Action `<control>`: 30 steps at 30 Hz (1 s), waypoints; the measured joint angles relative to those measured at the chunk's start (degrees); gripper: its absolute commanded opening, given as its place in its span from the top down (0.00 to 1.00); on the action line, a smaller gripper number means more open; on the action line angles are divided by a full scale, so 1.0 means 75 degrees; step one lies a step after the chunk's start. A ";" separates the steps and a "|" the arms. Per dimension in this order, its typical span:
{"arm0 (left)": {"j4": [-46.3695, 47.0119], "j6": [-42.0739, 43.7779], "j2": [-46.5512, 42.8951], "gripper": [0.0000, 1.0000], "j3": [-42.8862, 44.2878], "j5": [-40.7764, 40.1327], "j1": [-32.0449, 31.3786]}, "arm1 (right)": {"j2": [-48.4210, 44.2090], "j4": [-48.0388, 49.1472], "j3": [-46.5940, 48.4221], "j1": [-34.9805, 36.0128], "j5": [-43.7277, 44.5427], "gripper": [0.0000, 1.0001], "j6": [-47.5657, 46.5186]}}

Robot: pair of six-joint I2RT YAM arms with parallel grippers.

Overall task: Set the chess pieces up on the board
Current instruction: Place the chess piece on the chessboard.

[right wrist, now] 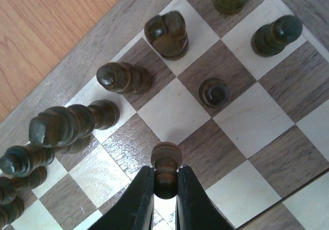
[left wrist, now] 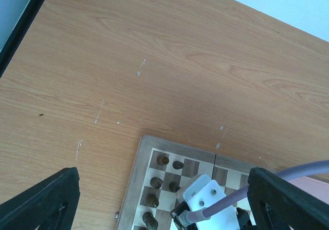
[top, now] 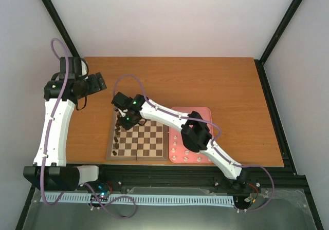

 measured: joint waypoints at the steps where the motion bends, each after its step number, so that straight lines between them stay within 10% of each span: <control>1: -0.0006 0.0000 -0.0029 0.00 -0.0026 0.0006 0.0000 | 0.0006 0.0047 0.0000 0.0000 0.0015 0.96 0.0000; 30: 0.0000 0.0000 -0.0050 0.00 -0.0114 0.0029 0.0000 | 0.0187 0.0277 0.0134 -0.0003 0.0230 0.88 -0.0111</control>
